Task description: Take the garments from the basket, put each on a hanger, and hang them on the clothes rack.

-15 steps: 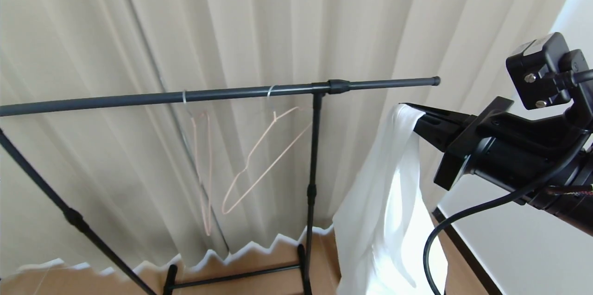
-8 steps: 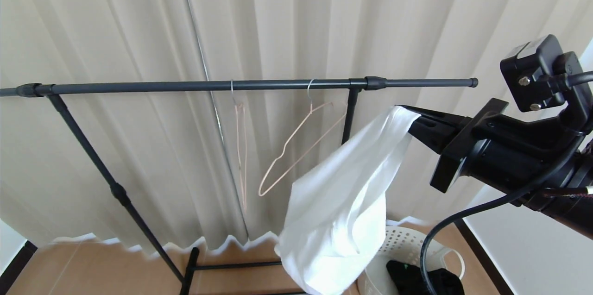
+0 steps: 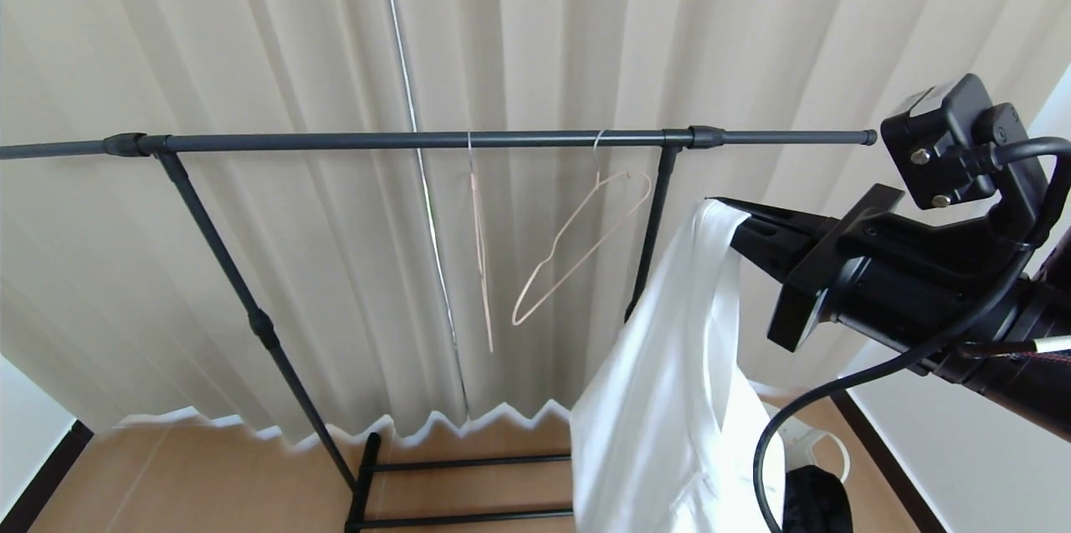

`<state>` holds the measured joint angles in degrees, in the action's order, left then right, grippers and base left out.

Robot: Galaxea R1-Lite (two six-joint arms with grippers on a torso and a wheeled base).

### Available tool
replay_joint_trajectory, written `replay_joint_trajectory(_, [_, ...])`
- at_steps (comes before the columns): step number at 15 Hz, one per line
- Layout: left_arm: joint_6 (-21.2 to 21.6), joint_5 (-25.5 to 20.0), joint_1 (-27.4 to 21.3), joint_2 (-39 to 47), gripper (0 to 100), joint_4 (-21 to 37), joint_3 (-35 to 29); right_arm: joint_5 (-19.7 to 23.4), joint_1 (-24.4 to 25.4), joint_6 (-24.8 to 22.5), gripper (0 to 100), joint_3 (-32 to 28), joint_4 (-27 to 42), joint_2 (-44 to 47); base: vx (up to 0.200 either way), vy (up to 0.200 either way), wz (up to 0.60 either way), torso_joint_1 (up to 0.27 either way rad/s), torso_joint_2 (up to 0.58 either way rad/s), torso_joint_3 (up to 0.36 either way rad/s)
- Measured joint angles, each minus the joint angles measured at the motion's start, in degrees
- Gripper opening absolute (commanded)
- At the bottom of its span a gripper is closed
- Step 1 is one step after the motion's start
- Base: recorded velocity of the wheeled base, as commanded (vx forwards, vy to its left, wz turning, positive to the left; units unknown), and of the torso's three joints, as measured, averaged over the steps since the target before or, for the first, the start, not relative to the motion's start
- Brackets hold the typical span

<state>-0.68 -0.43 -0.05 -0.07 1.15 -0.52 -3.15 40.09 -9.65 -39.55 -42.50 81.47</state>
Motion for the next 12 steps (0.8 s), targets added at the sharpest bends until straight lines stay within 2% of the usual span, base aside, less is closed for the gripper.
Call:
replay_joint_trajectory(8, [0.3,-0.2,-0.1,0.7,100,0.4,-0.2,-0.3,0.0,-1.5,0,0.3,0.0,0.1,0.000,0.000,0.00,0.000,0.00,0.000])
replay_joint_trajectory(10, [0.3,-1.1,-0.4,4.7,100,0.6,-1.3,-1.6,0.0,-1.8,0,-0.5,0.2,0.8,0.000,0.000,0.00,0.000,0.00,0.000])
replay_joint_trajectory(12, [-0.3,-2.8,-1.0,13.3,100,0.5,-5.3,-5.7,0.0,-1.8,0,-3.9,0.8,3.3,0.000,0.000,0.00,0.000,0.00,0.000])
